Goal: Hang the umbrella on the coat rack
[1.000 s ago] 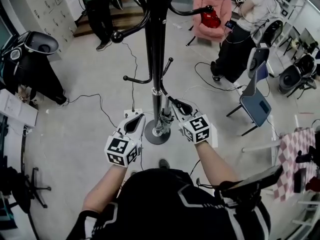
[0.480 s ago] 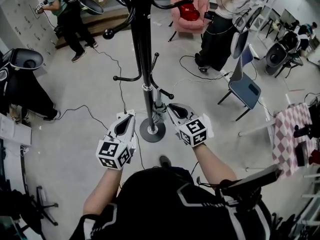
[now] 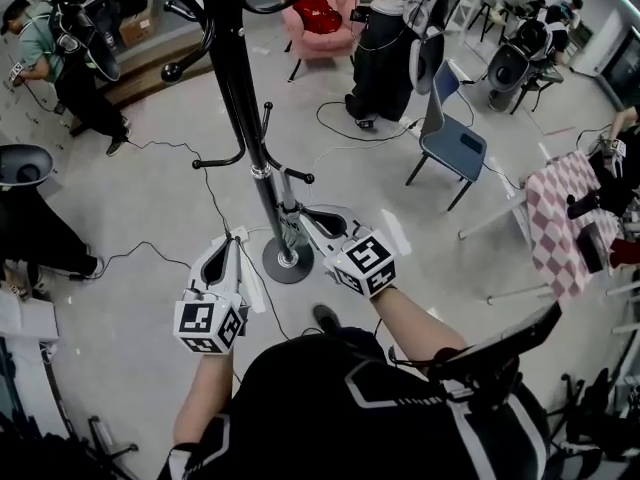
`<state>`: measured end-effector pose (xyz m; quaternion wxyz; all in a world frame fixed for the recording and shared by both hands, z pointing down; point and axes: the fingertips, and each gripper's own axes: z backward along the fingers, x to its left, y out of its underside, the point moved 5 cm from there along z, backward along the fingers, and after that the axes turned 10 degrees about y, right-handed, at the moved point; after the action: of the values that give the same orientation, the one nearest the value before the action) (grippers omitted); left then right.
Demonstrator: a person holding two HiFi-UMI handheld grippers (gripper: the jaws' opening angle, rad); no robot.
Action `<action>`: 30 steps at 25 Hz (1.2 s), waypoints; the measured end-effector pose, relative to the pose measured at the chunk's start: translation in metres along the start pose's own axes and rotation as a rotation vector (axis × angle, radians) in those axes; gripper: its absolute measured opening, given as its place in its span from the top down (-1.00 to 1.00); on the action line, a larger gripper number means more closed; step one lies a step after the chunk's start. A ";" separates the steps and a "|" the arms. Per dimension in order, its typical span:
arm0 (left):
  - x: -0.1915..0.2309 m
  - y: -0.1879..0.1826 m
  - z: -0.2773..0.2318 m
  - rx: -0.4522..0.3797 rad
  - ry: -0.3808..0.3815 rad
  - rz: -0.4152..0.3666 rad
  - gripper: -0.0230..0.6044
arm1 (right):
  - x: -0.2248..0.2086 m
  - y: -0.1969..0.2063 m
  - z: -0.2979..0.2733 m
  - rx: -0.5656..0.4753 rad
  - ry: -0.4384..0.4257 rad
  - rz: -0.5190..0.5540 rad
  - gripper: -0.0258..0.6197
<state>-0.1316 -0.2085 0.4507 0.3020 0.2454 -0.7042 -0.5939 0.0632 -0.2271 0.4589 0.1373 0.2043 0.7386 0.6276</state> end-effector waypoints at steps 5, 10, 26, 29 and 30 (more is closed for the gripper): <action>0.000 -0.005 0.016 -0.038 -0.019 -0.012 0.90 | 0.021 -0.018 0.014 -0.026 0.009 0.017 0.89; 0.003 -0.005 0.028 -0.019 -0.058 -0.033 0.90 | 0.035 -0.032 0.023 -0.042 0.026 -0.005 0.89; 0.010 -0.022 0.056 -0.087 -0.026 -0.032 0.90 | 0.056 -0.040 0.023 -0.065 0.064 -0.012 0.90; 0.012 -0.023 0.054 -0.090 -0.020 -0.024 0.90 | 0.056 -0.041 0.022 -0.068 0.060 -0.024 0.90; 0.012 -0.022 0.053 -0.091 -0.018 -0.023 0.90 | 0.057 -0.041 0.022 -0.065 0.057 -0.022 0.90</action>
<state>-0.1788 -0.1842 0.4243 0.2998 0.2342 -0.6764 -0.6307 0.0178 -0.1868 0.4177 0.1298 0.1736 0.7235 0.6554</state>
